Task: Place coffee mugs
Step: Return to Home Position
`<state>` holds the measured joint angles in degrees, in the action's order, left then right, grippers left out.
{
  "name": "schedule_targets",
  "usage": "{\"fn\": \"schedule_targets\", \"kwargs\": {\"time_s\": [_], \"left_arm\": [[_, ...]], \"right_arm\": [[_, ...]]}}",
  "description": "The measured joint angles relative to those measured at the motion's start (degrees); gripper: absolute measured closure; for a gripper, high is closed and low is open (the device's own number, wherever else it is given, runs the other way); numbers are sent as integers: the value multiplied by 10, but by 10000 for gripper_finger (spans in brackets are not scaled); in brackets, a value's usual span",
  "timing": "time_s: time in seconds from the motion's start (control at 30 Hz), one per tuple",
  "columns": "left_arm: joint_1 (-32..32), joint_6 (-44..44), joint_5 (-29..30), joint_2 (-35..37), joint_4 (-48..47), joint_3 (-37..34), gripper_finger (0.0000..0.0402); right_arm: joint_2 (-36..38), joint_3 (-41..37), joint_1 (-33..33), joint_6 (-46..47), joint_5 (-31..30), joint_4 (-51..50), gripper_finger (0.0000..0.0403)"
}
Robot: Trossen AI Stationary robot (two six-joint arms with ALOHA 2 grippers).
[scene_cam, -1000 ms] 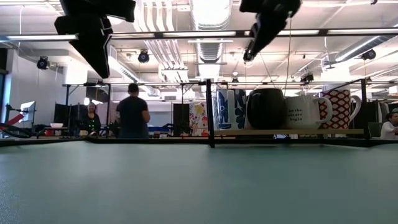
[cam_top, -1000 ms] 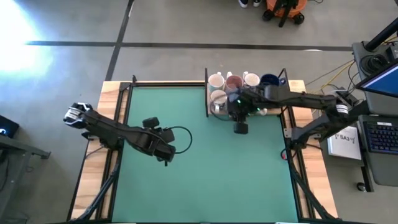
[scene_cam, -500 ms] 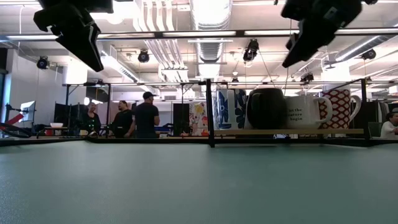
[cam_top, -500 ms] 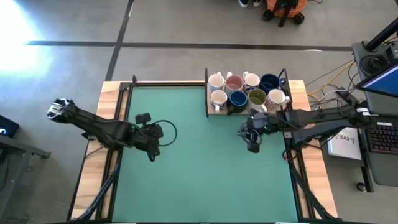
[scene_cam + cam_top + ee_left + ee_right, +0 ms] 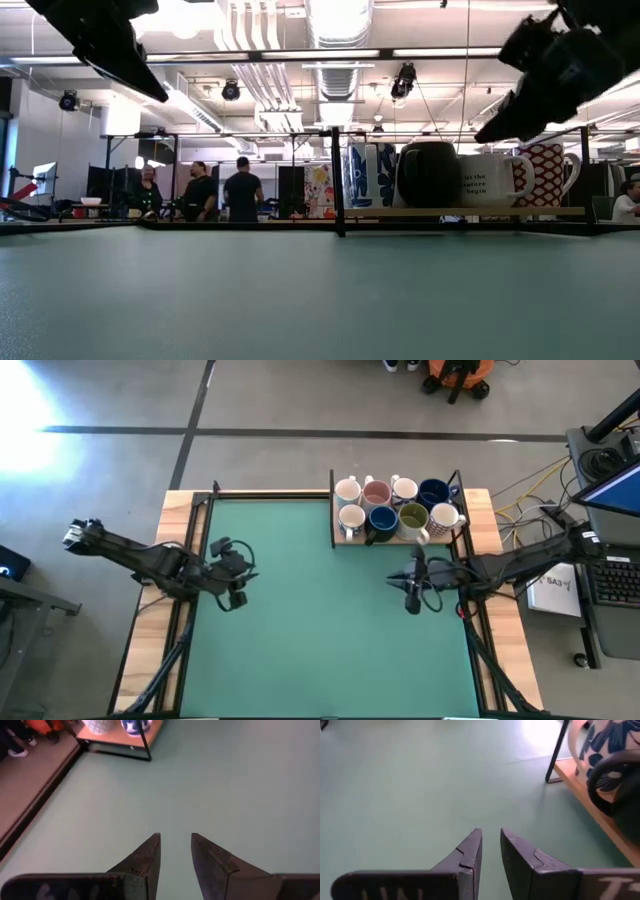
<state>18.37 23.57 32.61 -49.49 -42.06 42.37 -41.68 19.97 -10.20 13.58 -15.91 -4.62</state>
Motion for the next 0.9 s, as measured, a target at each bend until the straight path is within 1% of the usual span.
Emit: {"fn": "schedule_targets", "kwargs": {"time_s": [0.2, 0.27, 0.4, 0.47, 0.53, 0.57, 0.67, 0.73, 0.83, 0.9], "left_arm": [[-1, 0, 40, 24, -1, 0, 310], [-1, 0, 40, 30, 0, 0, 310], [-1, 1, 41, 39, 0, 0, 310], [-1, 0, 47, 41, -1, 0, 310], [-1, -2, 70, 42, -2, 0, 310], [-1, -3, 90, 42, -6, 0, 310], [-1, -6, 177, 41, -9, 0, 310], [-1, -6, 213, 40, -8, 0, 310], [-1, -6, 216, 37, -4, 0, 310], [-1, -6, 205, 35, -4, 0, 310]], "right_arm": [[34, -91, -5, -19, -50, 101, 344], [43, -123, -5, -22, -65, 145, 344], [56, -190, -4, -20, -68, 247, 344], [57, -192, -4, -16, -73, 247, 344], [56, -192, -4, -24, -76, 245, 344], [54, -192, -4, -31, -77, 248, 344], [53, -192, -4, -44, -81, 246, 343], [52, -192, -4, -45, -82, 246, 342], [52, -192, -4, -45, -81, 245, 342], [51, -192, -4, -45, -81, 245, 344]]}}
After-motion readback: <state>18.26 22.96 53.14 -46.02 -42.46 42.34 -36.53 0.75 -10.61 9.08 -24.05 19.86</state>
